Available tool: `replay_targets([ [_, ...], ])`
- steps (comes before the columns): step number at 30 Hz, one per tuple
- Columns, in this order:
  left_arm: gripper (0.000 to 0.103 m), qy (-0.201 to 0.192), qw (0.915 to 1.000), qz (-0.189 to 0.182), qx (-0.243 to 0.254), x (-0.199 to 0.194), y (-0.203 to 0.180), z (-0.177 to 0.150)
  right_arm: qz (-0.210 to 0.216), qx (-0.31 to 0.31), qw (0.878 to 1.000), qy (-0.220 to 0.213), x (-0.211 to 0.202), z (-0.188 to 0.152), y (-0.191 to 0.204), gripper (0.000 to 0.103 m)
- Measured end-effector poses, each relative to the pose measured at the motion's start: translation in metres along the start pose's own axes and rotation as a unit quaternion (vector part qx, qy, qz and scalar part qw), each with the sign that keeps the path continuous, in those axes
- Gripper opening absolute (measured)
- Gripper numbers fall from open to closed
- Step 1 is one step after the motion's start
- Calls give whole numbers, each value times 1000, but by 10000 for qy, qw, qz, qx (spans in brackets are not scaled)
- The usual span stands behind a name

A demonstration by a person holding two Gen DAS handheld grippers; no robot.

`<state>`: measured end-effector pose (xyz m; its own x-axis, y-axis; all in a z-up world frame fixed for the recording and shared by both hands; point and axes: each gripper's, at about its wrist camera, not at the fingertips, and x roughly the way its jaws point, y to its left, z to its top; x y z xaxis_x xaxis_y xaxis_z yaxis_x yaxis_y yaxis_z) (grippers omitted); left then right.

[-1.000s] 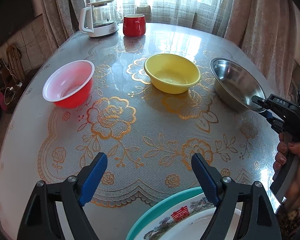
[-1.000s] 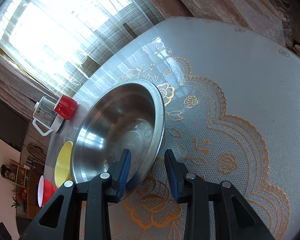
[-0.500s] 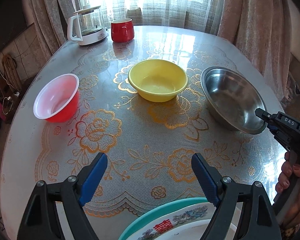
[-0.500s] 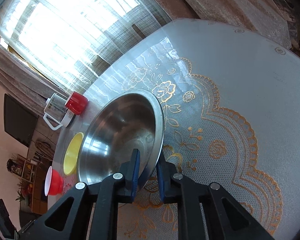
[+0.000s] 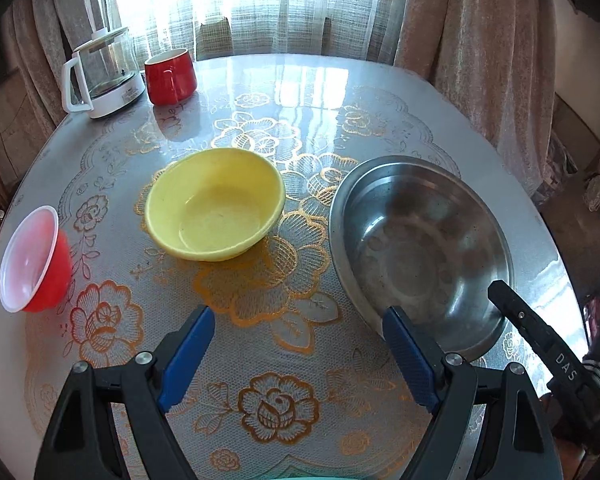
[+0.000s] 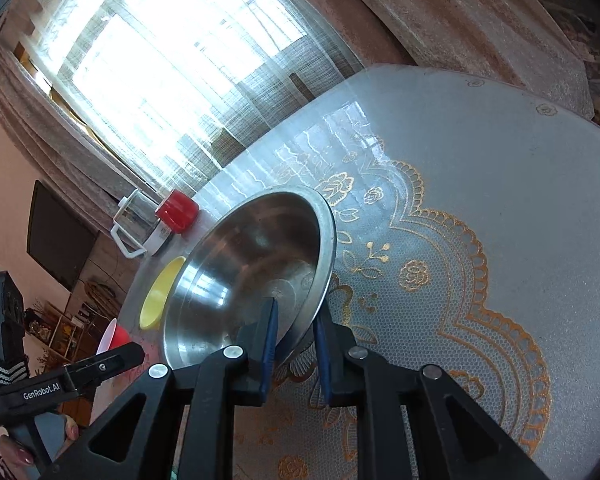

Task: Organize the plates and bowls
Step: 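Close the left gripper on the steel bowl rim beside the right gripper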

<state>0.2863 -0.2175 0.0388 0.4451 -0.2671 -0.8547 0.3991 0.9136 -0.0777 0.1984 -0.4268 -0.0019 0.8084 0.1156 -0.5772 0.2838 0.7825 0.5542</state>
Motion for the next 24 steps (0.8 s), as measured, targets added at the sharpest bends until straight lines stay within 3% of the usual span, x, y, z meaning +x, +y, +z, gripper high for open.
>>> replay_targets([
  [4, 86, 241, 9997, -45, -1, 24, -8, 12, -353, -73, 9992, 197, 3, 5, 14, 21],
  [7, 77, 389, 9990, -128, 167, 40, -14, 16, -542, -19, 9978, 393, 8, 10, 16, 21],
  [12, 49, 499, 9976, -461, 129, 47, -19, 16, -524, 162, 9971, 521, 22, 13, 10, 22],
  [16, 26, 298, 9968, -362, 641, 37, -36, 13, -519, 213, 9973, 483, 19, 7, 7, 18],
  [19, 25, 83, 9946, -140, 1024, 29, -48, 6, -590, 231, 9970, 450, 15, 1, 7, 16],
  [24, 25, 132, 9935, -192, 1116, 24, -46, -4, -405, 502, 9967, 496, 6, -11, 1, 15],
])
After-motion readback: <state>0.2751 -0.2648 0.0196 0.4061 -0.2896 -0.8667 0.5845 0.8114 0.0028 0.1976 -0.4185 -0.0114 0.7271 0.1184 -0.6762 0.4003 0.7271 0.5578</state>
